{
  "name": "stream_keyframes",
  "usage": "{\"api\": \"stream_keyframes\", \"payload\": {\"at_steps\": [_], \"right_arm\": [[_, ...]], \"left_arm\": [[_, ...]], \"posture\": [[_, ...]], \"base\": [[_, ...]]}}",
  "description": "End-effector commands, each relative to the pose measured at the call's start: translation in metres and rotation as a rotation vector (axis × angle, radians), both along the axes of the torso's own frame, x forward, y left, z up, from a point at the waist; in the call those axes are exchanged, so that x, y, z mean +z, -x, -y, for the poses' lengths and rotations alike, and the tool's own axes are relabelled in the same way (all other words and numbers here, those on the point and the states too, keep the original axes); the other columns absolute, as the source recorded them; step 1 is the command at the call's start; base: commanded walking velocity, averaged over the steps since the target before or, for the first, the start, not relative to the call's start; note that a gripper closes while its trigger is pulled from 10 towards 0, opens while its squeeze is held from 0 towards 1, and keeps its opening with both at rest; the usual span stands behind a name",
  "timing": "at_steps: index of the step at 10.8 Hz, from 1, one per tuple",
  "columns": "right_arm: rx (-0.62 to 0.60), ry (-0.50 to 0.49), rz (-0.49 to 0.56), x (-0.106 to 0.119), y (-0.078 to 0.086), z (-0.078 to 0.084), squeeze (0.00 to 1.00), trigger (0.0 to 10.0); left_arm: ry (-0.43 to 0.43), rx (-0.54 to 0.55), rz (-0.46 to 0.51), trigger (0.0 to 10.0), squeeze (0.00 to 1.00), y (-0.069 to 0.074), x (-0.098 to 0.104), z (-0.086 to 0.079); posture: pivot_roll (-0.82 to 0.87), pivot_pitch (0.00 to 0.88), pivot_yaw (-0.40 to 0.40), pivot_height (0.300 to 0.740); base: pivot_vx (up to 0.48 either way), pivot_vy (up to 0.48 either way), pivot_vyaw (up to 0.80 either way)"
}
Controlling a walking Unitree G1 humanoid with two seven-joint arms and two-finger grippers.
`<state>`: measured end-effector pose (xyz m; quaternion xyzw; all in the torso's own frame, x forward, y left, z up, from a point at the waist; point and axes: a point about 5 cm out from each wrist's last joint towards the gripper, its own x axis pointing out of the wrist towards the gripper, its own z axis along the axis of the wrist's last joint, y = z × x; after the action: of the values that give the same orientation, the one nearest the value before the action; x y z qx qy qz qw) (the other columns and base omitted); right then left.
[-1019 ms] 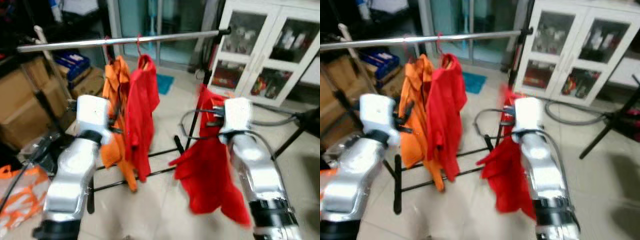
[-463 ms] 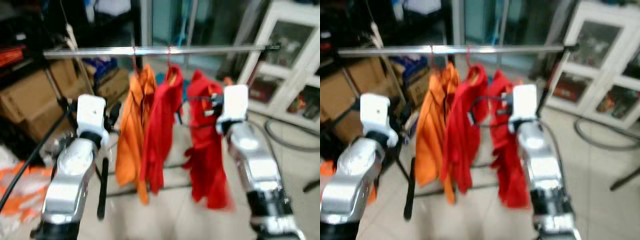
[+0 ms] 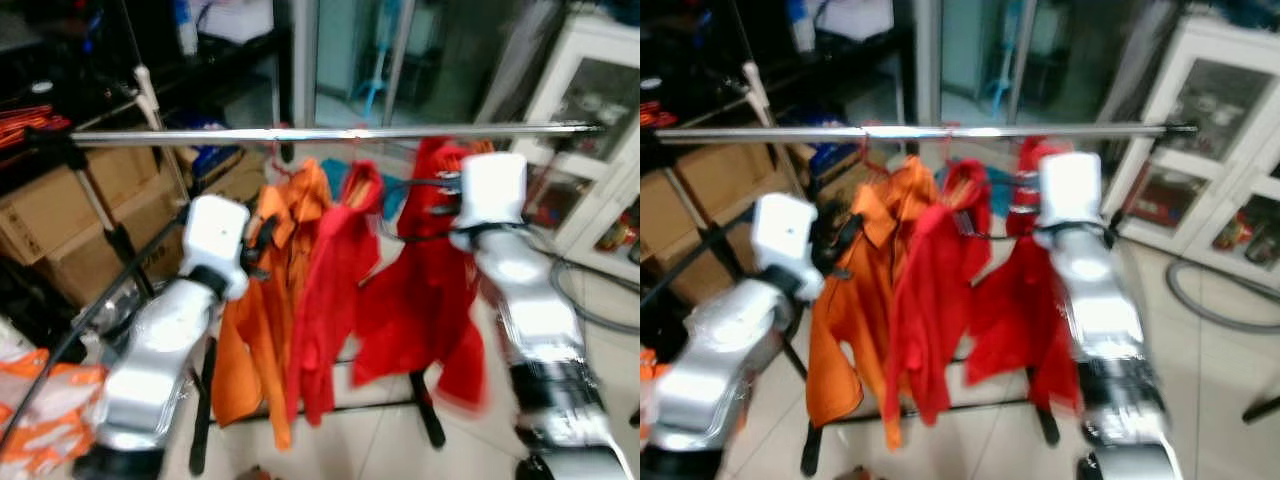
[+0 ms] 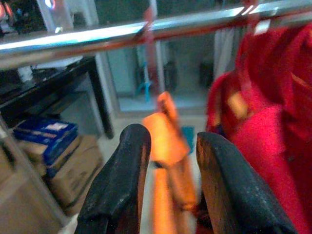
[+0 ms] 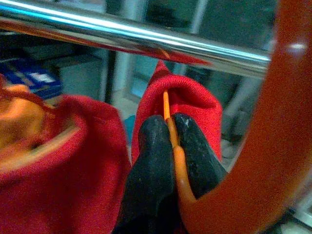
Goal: Hang hanger
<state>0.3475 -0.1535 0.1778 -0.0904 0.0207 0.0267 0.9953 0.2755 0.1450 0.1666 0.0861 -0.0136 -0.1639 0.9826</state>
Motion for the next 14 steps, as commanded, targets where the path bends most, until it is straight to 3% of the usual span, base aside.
{"api": "stream_keyframes", "payload": {"at_steps": [1,2,6,10,14], "right_arm": [[-0.027,0.034,0.015,0.005,-0.004,0.010,0.00,10.0],[-0.024,0.054,0.004,0.005,-0.011,0.009,0.00,10.0],[-0.022,0.026,0.015,0.026,-0.050,0.005,0.00,10.0],[0.002,0.110,0.021,0.040,-0.069,0.005,0.00,10.0],[-0.030,0.131,0.029,0.052,-0.075,0.011,0.00,10.0]], "left_arm": [[-0.003,-0.036,-0.006,10.0,0.00,0.003,0.000,0.007],[-0.027,-0.079,0.001,10.0,0.00,0.005,0.001,0.010],[0.048,-0.325,0.001,10.0,0.00,0.030,0.022,0.028],[0.034,-0.352,-0.070,10.0,0.00,0.050,0.025,0.021],[-0.033,-0.352,-0.081,10.0,0.00,0.057,0.037,0.009]], "posture": [[0.04,0.003,-0.009,0.740],[0.04,0.016,-0.014,0.740],[0.08,0.099,-0.045,0.740],[0.17,0.156,-0.070,0.740],[0.24,0.217,-0.056,0.740]], "base": [[0.000,0.000,0.00],[0.000,0.000,0.00],[0.000,0.000,0.00],[0.000,0.000,0.00],[0.000,0.000,0.00]]}}
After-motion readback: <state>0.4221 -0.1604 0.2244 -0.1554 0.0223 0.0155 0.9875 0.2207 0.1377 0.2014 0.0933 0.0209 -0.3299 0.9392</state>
